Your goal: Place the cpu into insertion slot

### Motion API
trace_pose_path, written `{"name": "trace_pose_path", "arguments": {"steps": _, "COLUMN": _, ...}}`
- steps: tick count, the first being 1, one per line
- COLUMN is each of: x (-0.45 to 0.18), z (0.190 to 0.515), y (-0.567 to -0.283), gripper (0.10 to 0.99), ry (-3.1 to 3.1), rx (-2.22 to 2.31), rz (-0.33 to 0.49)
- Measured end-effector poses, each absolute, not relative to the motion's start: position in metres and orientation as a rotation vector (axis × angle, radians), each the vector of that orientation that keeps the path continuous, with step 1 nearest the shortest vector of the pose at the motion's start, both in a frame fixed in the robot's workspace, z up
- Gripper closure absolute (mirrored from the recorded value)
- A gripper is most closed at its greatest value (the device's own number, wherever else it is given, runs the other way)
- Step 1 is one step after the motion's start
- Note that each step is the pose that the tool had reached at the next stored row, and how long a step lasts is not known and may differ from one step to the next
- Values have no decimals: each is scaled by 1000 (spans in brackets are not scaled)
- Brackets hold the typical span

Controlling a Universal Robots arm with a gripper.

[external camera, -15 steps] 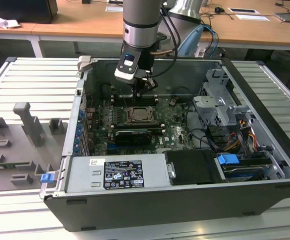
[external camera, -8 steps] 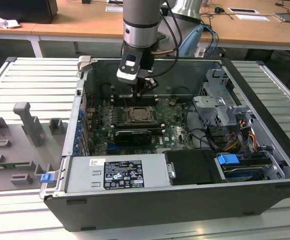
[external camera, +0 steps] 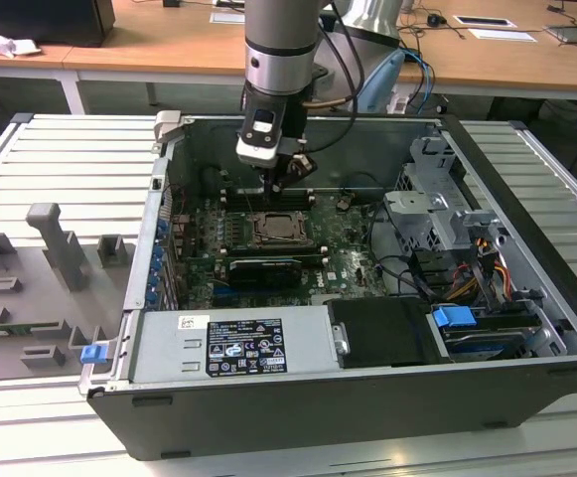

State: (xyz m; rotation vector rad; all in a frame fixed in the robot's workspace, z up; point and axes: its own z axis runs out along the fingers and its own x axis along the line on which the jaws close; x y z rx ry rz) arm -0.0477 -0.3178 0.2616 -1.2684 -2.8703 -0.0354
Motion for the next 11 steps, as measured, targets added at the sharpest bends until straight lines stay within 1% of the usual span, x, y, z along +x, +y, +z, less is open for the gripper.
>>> {"name": "trace_pose_path", "arguments": {"steps": 11, "x": -48, "z": 262, "y": -318, "gripper": 980, "ry": -2926, "rx": -1130, "rz": -35}}
